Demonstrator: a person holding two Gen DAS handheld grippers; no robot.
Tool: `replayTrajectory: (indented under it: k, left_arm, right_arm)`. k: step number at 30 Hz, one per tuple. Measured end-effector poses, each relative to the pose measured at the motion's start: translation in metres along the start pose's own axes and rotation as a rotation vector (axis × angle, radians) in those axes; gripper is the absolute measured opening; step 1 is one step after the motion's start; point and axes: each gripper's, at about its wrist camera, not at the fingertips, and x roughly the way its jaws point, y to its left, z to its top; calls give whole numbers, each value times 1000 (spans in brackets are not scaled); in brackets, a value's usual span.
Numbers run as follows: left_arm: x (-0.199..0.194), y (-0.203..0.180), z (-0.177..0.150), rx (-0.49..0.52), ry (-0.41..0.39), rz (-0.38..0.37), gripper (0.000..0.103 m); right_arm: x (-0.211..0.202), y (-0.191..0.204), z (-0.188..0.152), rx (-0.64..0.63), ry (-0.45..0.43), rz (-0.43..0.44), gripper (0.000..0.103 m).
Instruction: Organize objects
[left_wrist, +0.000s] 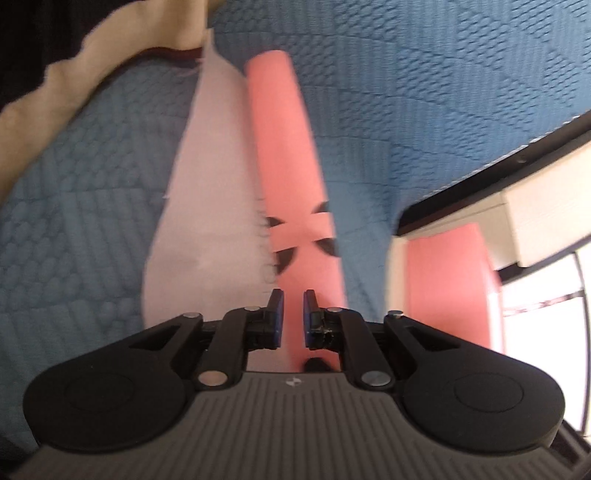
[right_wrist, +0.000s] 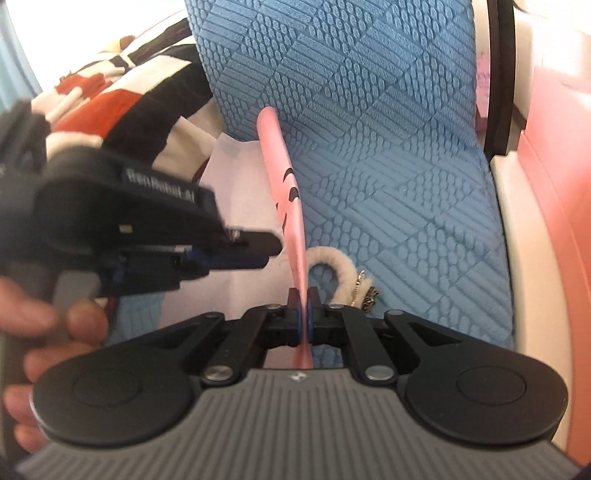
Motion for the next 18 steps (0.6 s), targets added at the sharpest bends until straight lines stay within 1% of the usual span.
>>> replayTrajectory:
  k: [1,3,7,10,11,12,13,15,18]
  left_arm:
    - [0,-2,0,3,2,-16,30]
    - [1,-7,-2,21,0,-33,41]
    - [5,-19,-3,64,9,-75,41]
    - [10,-24,-5,83,15,-59,40]
    - [14,-24,-5,88,25,-45,39]
    - [15,-23,-5,91,26,-29,31]
    - [15,-22,-6,85,19,-16,28]
    - [15,-18,-4,52,17,-35,24]
    - [12,-14,0,30,3,-52,20]
  right_arm:
    - [-1,0,-1,-11,0,-6,6]
    - [-1,2,-2,-26,1,-18,6]
    - [0,5,-1,-50,-2,-25,6]
    - [-1,7,-2,-58,-2,-25,7]
    - [-1,7,-3,-57,-1,-26,7]
    - [-2,6,-3,-54,0,-27,7]
    - [-3,6,-3,-52,0,-27,7]
    - [-4,5,-3,-51,1,-22,7]
    - [-8,8,-3,-57,-3,-9,9]
